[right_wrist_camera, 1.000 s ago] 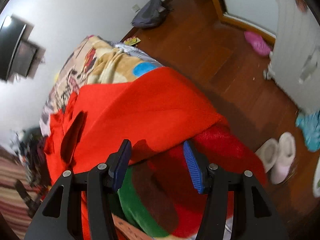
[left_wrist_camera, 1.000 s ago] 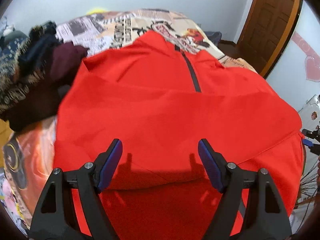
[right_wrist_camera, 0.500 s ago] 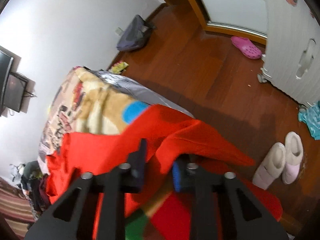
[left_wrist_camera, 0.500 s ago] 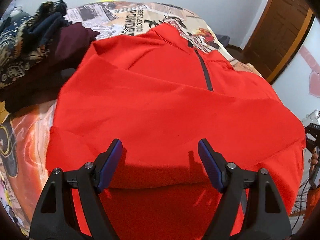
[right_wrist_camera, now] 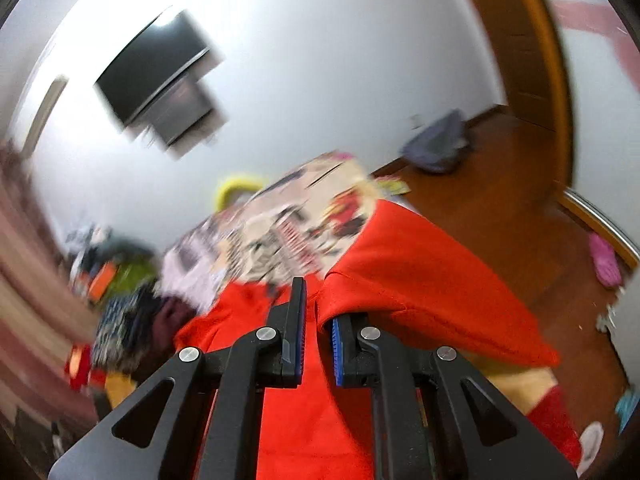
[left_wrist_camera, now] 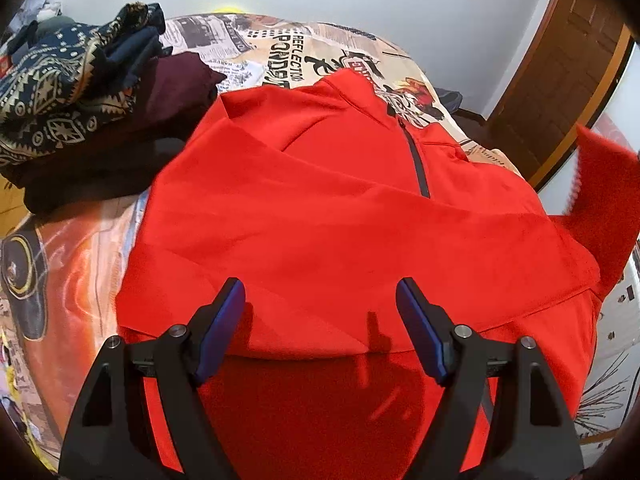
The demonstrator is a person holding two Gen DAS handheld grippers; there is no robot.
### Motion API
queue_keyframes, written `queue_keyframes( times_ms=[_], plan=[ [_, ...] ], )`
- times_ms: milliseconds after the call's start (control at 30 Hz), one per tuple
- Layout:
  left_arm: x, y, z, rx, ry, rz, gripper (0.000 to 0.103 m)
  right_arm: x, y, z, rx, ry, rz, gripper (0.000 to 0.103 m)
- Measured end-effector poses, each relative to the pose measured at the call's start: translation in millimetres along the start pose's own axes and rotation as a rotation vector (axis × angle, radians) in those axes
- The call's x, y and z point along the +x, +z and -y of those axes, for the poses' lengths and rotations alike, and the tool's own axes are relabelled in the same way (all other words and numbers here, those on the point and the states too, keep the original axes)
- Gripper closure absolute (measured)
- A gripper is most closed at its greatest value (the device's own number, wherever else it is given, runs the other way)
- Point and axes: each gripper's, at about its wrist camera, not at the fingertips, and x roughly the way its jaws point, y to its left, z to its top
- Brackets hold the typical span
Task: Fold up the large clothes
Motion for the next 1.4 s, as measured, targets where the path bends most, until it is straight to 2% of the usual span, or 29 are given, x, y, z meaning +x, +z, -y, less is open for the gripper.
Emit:
queue_keyframes(
  times_ms=[100,233,333,433,533,567,600,633,667,700,733,867,1033,1133,1267,1333,1400],
  plan=[
    [-4.2,-2.3,-1.9,0.006,-0.005,0.003,0.026,24.8,-26.2,-19.9,-0.067,0.023,-0.105,0.093],
    [-8.2,-6.3,-4.3,0.007,-0.01,-0.004,0.026,69.1,-73.5,-28.2,-0.142,-0.016,-0.306,0.093],
    [-9.9,-9.5,-4.4,0.014,-0.006,-0.008,0.026,87.5,-98.6,-27.4,-0.161,-0.036,-0.422,0.093],
    [-11.1,-12.9,-3.3,0.024,0.001,-0.01,0.026,85.2,-109.6,-27.8,-0.193,-0.053,-0.472,0.093],
    [-12.3,-14.5,-1.1,0.035,0.01,-0.009,0.026,67.6,-100.6,-27.1,-0.194,-0.031,-0.457,0.089],
    [-13.0,-14.3,0.3,0.04,0.013,-0.006,0.026,63.5,-95.1,-27.1,-0.185,-0.026,-0.441,0.081],
    [-14.1,-14.2,2.2,0.044,0.015,-0.001,0.026,60.8,-89.8,-28.1,-0.173,-0.023,-0.418,0.065],
    [-14.7,-13.5,3.5,0.048,0.017,0.003,0.026,52.9,-83.6,-25.1,-0.152,-0.02,-0.386,0.055],
    [-15.4,-12.5,5.1,0.052,0.018,0.008,0.026,43.6,-76.7,-19.7,-0.123,-0.025,-0.345,0.038],
    [-15.6,-11.4,6.0,0.054,0.018,0.01,0.026,36.9,-71.2,-15.1,-0.099,-0.034,-0.305,0.034],
    [-16.2,-10.1,7.9,0.056,0.019,0.013,0.026,27.6,-64.7,-6.2,-0.07,-0.048,-0.261,0.034],
    [-17.3,-6.7,15.0,0.07,0.016,0.019,0.026,23.8,-53.7,27.7,0.046,-0.103,-0.223,0.034],
    [-15.6,-6.8,23.5,0.097,0.01,0.016,0.026,41.6,-62.4,85.0,0.211,-0.187,-0.262,0.034],
    [-9.8,-6.2,20.6,0.056,-0.03,-0.01,0.026,53.1,-71.7,109.0,0.305,-0.219,-0.288,0.034],
    [-0.9,-5.8,15.9,0.016,-0.031,-0.03,0.026,69.7,-81.9,129.5,0.408,-0.206,-0.307,0.034],
    [1.7,-6.3,14.8,0.01,-0.025,-0.034,0.026,75.3,-80.2,135.1,0.434,-0.213,-0.29,0.04],
    [4.0,-6.3,13.4,0.01,-0.022,-0.038,0.026,82.1,-75.8,138.7,0.419,-0.243,-0.282,0.064]
  ],
)
